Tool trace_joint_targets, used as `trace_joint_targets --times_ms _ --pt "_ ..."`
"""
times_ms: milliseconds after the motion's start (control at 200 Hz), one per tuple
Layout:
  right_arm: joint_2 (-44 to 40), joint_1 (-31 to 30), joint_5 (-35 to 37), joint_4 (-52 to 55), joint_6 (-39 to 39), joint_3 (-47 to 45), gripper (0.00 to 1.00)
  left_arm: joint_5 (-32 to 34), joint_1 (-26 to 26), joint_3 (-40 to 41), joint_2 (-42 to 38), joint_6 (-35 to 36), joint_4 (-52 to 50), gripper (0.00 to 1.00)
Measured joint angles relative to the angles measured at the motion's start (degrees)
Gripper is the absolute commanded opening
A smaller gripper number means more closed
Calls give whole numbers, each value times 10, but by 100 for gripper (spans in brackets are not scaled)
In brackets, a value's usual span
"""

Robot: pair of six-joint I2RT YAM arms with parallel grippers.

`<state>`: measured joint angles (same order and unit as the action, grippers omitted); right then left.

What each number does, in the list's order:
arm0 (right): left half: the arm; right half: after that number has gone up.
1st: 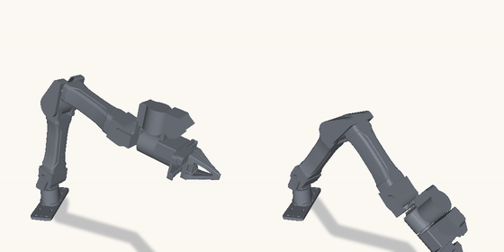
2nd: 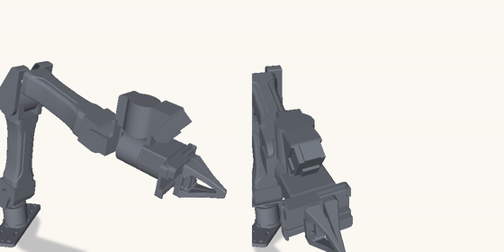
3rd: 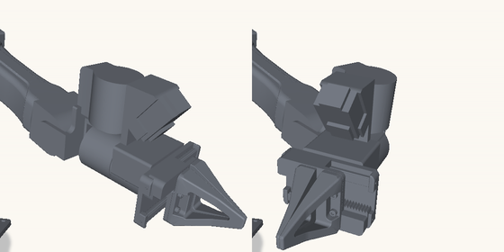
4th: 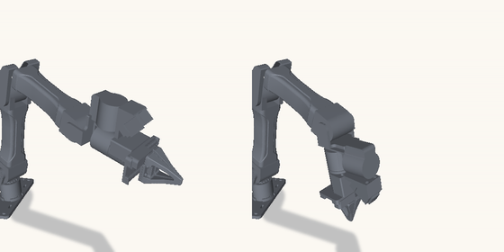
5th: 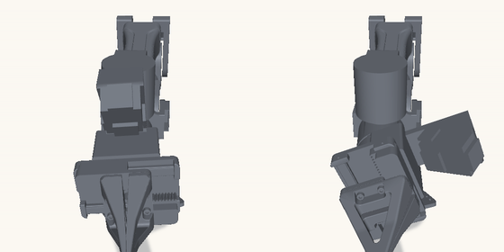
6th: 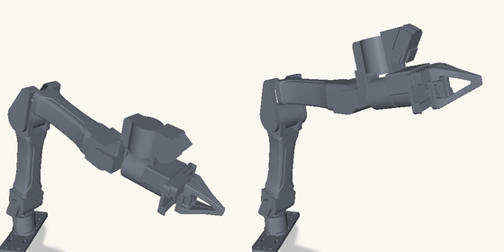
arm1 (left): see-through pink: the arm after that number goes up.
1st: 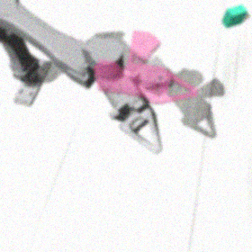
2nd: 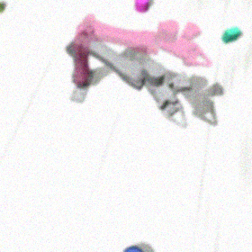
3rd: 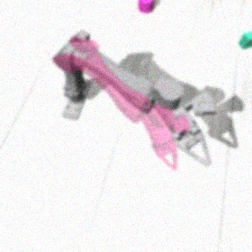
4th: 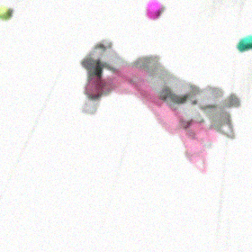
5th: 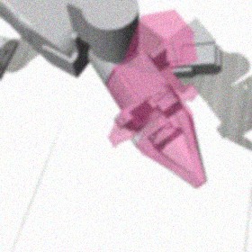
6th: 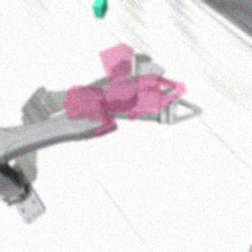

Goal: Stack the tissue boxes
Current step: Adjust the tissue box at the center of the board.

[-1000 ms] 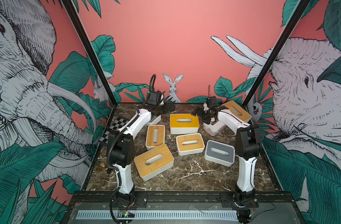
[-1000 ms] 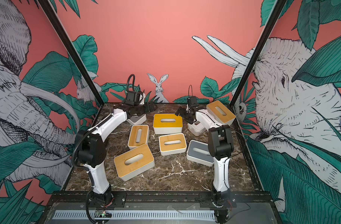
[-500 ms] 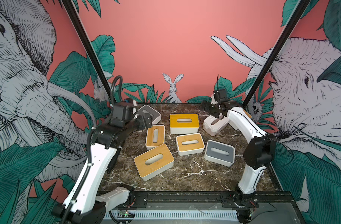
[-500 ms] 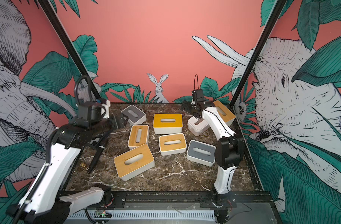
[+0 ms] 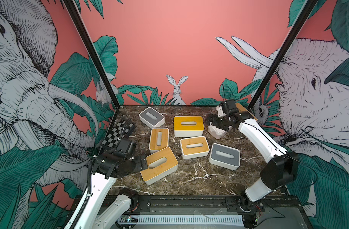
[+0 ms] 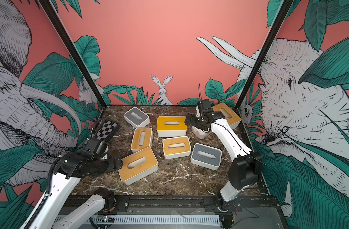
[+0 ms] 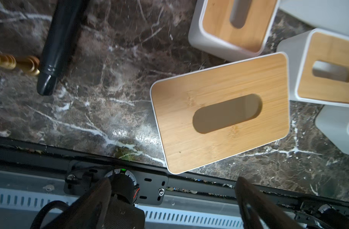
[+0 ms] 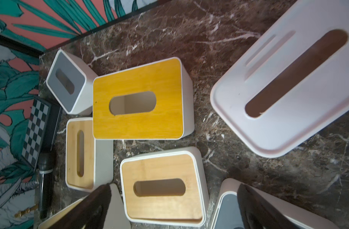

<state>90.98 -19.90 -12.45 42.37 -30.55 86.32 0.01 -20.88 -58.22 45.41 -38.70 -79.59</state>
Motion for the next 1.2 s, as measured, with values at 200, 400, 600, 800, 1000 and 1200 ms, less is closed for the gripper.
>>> trace_joint_targets --times_ms 200,400,600,800,1000,1200 --pt "-57 -37 -22 6 9 -53 99 -15 -22 63 2 -49 33 100" --pt "-47 -55 -31 -20 -12 -47 99 6 -38 80 58 -94 97 99" --pt "-64 -84 -38 -54 -27 -79 99 27 -38 110 74 -116 131 98" --pt "-81 -83 -53 -76 -46 -129 100 37 -38 127 91 -124 148 95" --pt "-89 -83 -63 -85 -49 -142 99 38 -39 158 91 -128 169 92" --pt "-104 -83 -69 -97 -53 -146 99 38 -42 169 91 -129 193 86"
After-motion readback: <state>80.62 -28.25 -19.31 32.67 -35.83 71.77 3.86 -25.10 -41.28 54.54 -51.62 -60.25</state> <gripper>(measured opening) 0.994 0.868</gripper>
